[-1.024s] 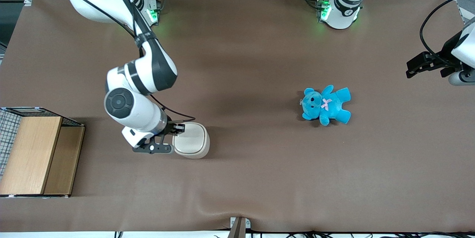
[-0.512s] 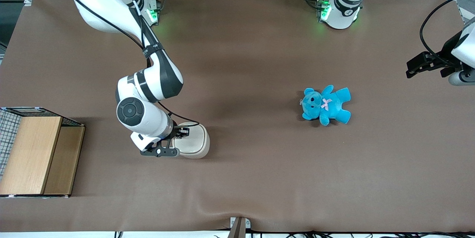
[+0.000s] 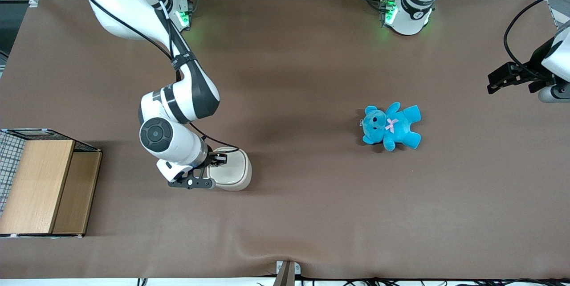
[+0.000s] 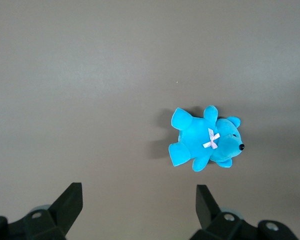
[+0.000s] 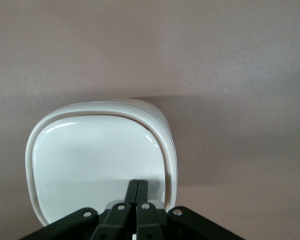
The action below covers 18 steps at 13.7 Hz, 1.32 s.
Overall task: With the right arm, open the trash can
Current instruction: 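Lower the right gripper and press down on the trash can lid, then lift the right gripper away as the lid pops open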
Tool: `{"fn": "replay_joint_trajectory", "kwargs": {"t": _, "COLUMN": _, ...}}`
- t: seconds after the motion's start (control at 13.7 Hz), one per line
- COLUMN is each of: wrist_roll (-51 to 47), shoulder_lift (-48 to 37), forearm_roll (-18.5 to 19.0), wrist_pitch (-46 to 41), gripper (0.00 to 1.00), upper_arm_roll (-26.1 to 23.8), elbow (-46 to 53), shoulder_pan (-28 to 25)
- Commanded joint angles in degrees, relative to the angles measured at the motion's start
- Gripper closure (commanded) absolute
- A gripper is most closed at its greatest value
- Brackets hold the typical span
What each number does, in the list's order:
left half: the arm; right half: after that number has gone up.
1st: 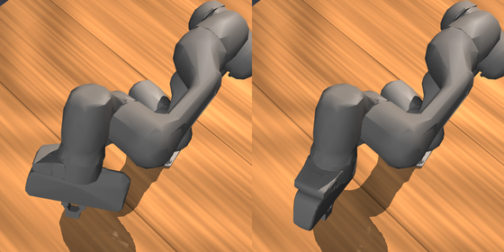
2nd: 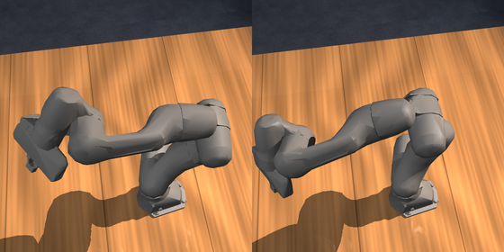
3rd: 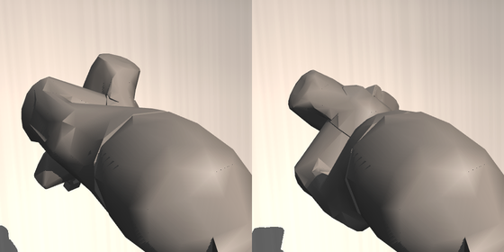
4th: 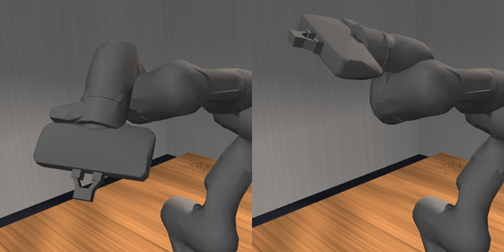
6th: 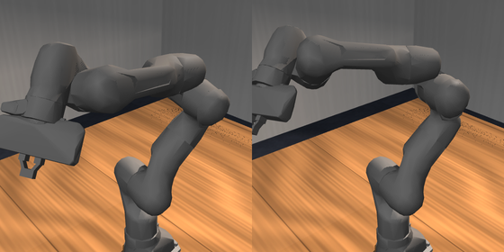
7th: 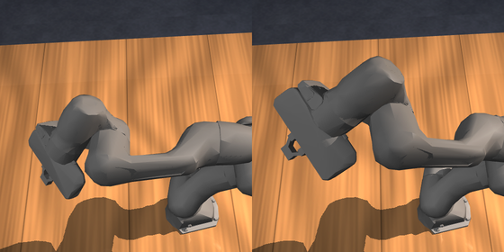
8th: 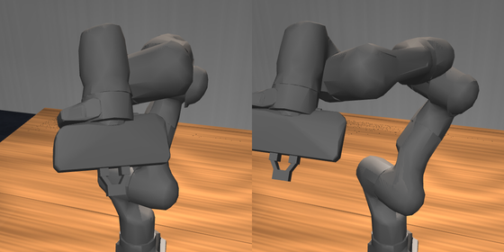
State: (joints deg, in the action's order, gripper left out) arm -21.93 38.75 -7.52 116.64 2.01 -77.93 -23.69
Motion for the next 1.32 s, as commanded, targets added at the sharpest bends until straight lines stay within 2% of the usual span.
{"fn": "replay_joint_trajectory", "kwargs": {"t": 0.0, "wrist_roll": -1.5, "shoulder_lift": -3.4, "forearm_roll": -0.4, "wrist_pitch": -3.2, "gripper": 1.00, "upper_arm_roll": 0.5, "elbow": 0.8, "shoulder_pan": -0.3}}
{"fn": "replay_joint_trajectory", "kwargs": {"t": 0.22, "wrist_roll": -1.3, "shoulder_lift": -7.8, "forearm_roll": 0.0, "wrist_pitch": -7.8, "gripper": 1.00, "upper_arm_roll": 0.7, "elbow": 0.9, "shoulder_pan": 0.9}}
{"fn": "replay_joint_trajectory", "kwargs": {"t": 0.29, "wrist_roll": -0.7, "shoulder_lift": -9.0, "forearm_roll": 0.2, "wrist_pitch": -9.0, "gripper": 1.00, "upper_arm_roll": 0.7, "elbow": 0.9, "shoulder_pan": 2.3}}
{"fn": "replay_joint_trajectory", "kwargs": {"t": 0.37, "wrist_roll": 0.7, "shoulder_lift": -9.9, "forearm_roll": 0.1, "wrist_pitch": -10.4, "gripper": 0.96, "upper_arm_roll": 0.7, "elbow": 0.9, "shoulder_pan": 4.9}}
{"fn": "replay_joint_trajectory", "kwargs": {"t": 0.44, "wrist_roll": 3.2, "shoulder_lift": -10.8, "forearm_roll": 0.1, "wrist_pitch": -11.9, "gripper": 0.45, "upper_arm_roll": 0.7, "elbow": 0.8, "shoulder_pan": 7.1}}
{"fn": "replay_joint_trajectory", "kwargs": {"t": 0.51, "wrist_roll": 5.0, "shoulder_lift": -11.7, "forearm_roll": 0.0, "wrist_pitch": -12.7, "gripper": 0.00, "upper_arm_roll": 0.7, "elbow": 0.6, "shoulder_pan": 9.3}}
{"fn": "replay_joint_trajectory", "kwargs": {"t": 0.88, "wrist_roll": 10.1, "shoulder_lift": -17.6, "forearm_roll": 1.4, "wrist_pitch": -22.1, "gripper": 0.00, "upper_arm_roll": 0.8, "elbow": 0.2, "shoulder_pan": 17.9}}
{"fn": "replay_joint_trajectory", "kwargs": {"t": 1.1, "wrist_roll": 13.0, "shoulder_lift": -24.8, "forearm_roll": 4.3, "wrist_pitch": -23.8, "gripper": 0.00, "upper_arm_roll": 0.8, "elbow": -4.4, "shoulder_pan": 19.9}}
{"fn": "replay_joint_trajectory", "kwargs": {"t": 1.24, "wrist_roll": 15.9, "shoulder_lift": -29.4, "forearm_roll": 4.9, "wrist_pitch": -25.7, "gripper": 0.00, "upper_arm_roll": 0.8, "elbow": -6.4, "shoulder_pan": 20.8}}
